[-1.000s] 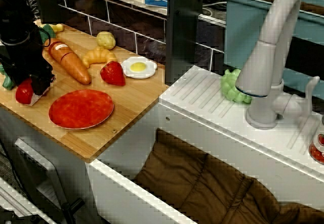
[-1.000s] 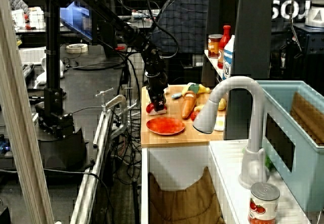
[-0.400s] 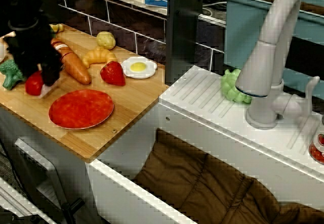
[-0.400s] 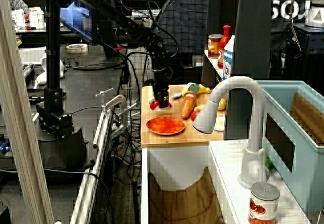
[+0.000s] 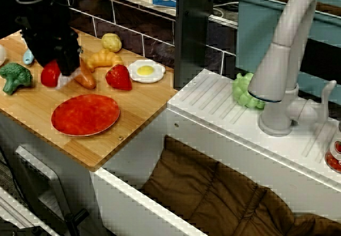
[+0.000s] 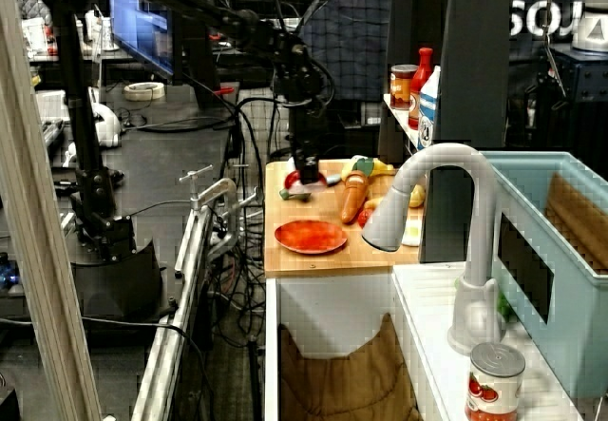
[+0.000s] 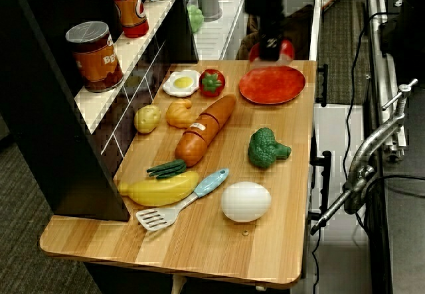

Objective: Put sushi on plate

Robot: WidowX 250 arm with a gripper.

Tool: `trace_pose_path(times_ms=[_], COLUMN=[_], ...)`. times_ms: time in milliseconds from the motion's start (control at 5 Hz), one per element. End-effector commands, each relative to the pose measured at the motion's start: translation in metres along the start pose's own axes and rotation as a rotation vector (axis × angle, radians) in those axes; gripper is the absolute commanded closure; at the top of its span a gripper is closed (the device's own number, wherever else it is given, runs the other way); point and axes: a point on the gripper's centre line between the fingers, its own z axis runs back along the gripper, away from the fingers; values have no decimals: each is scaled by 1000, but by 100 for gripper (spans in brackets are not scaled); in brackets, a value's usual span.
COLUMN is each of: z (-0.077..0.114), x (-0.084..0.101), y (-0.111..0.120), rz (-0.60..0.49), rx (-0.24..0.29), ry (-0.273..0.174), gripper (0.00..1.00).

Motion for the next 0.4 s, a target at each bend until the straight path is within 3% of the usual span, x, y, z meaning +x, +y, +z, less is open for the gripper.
trace_pose_path(times_ms=[0,200], z=[1,-7], x=[-24,-26], y=[-10,-8], rz=[-70,-68], rx=[37,47], ry=[-51,-39], gripper=[100,100])
